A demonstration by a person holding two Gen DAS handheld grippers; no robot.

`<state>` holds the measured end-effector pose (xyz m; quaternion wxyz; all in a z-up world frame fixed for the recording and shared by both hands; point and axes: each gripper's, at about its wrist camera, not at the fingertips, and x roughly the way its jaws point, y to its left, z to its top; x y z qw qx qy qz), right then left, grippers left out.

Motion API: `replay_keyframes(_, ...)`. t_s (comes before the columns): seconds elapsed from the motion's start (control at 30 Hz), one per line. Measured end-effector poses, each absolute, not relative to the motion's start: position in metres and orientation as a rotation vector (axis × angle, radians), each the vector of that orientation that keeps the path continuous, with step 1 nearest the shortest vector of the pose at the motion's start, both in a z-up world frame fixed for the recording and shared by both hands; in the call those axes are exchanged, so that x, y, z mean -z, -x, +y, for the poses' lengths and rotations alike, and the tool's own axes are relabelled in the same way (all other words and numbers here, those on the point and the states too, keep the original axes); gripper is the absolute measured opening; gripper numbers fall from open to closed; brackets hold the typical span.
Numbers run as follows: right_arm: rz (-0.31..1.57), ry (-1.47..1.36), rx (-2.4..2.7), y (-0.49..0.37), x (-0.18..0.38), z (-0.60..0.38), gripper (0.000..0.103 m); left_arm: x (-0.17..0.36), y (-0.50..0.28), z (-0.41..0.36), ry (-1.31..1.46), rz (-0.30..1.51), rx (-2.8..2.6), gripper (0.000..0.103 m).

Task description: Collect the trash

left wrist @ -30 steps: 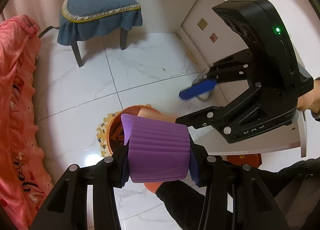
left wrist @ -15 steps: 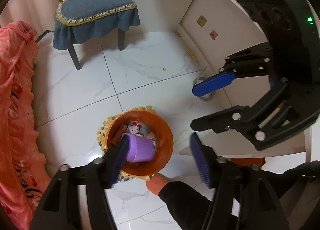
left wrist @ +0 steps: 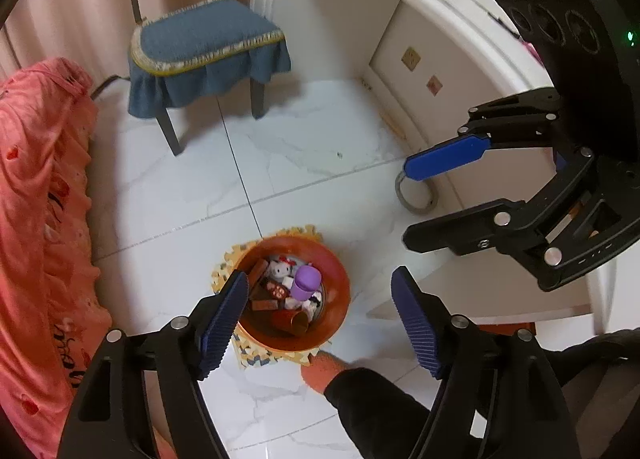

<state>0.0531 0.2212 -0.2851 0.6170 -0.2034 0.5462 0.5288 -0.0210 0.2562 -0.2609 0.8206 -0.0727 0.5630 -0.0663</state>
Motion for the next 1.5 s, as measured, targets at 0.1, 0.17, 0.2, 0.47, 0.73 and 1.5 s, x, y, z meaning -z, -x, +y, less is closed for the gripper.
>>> replay_keyframes(0.1, 1.214, 0.452, -1.214, -0.052, 0.257, 0.204, 0.057, 0.236, 0.023, 0.248, 0.138, 1.162, 0.119, 0.075)
replay_keyframes(0.17, 1.184, 0.440, -1.200, -0.052, 0.237, 0.190, 0.059, 0.216, 0.023, 0.239, 0.120, 1.132, 0.104, 0.077)
replay_keyframes(0.2, 1.168, 0.422, -1.198, -0.051, 0.224, 0.180, 0.060, 0.209, 0.023, 0.234, 0.114, 1.118, 0.097, 0.081)
replay_keyframes(0.47, 0.967, 0.322, -1.086, -0.045, 0.126, 0.093, 0.083, 0.124, 0.019, 0.175, 0.057, 0.940, 0.066, 0.091)
replay_keyframes(0.73, 0.817, 0.182, -0.832, -0.042, 0.061, -0.014, 0.099, 0.080, 0.009, 0.118, 0.027, 0.850, 0.021, 0.096)
replay_keyframes(1.5, 0.728, -0.020, -0.599, -0.044, 0.028, -0.161, 0.099, 0.033, 0.009, 0.017, -0.008, 0.711, -0.089, 0.097)
